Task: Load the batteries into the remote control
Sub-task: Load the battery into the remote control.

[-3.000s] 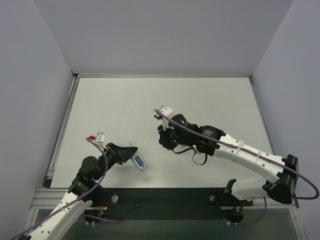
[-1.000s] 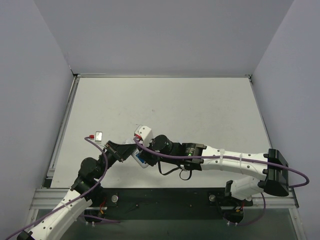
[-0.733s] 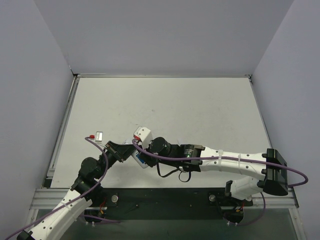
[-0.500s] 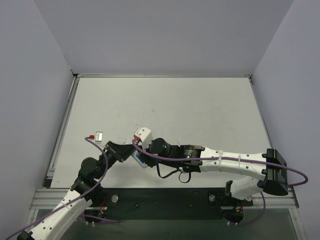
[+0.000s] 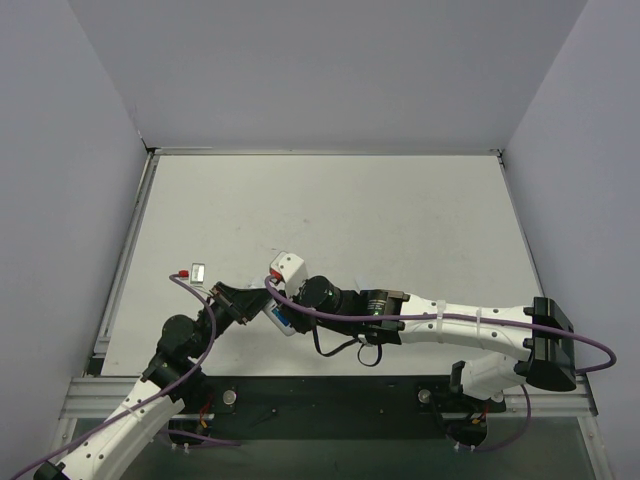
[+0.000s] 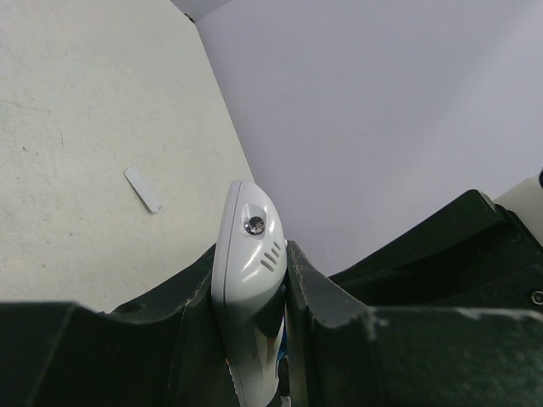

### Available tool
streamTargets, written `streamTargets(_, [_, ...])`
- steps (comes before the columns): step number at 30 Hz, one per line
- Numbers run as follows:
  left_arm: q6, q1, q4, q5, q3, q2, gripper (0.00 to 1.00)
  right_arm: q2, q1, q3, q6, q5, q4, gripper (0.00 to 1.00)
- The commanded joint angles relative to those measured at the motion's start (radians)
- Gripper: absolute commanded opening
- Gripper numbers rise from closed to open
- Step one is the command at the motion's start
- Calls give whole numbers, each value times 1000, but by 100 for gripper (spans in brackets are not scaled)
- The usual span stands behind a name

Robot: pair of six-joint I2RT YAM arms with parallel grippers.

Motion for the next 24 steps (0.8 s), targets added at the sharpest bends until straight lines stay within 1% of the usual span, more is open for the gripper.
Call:
streamTargets(1, [-31, 1, 112, 0, -17, -9, 0, 10, -1, 21, -3, 36, -55, 18])
streamTargets(4, [-32, 1, 112, 3, -19, -9, 0, 11, 1, 28, -9, 23, -54, 18])
streamTargets(7, [-38, 1, 111, 3, -20, -12, 0, 8, 1, 34, -16, 17, -55, 25])
streamTargets(13, [-60, 1, 129, 7, -28, 6, 0, 1, 5, 51, -31, 8, -57, 29])
streamTargets(16, [-75, 1, 146, 17, -28, 23, 0, -10, 4, 60, -42, -1, -57, 37])
streamTargets(17, [-78, 1, 148, 18, -27, 32, 0, -21, 4, 61, -46, -6, -58, 41])
streamTargets(19, [-81, 1, 149, 23, -28, 38, 0, -36, 4, 69, -63, -27, -61, 47])
streamTargets(20, [-84, 1, 151, 24, -28, 44, 0, -54, 4, 71, -69, -37, -61, 53])
streamTargets(23, [-92, 1, 160, 30, -28, 55, 0, -105, -6, 67, -89, -87, -63, 61])
streamTargets(24, [-93, 1, 163, 32, -27, 61, 0, -119, -16, 64, -107, -110, -66, 62])
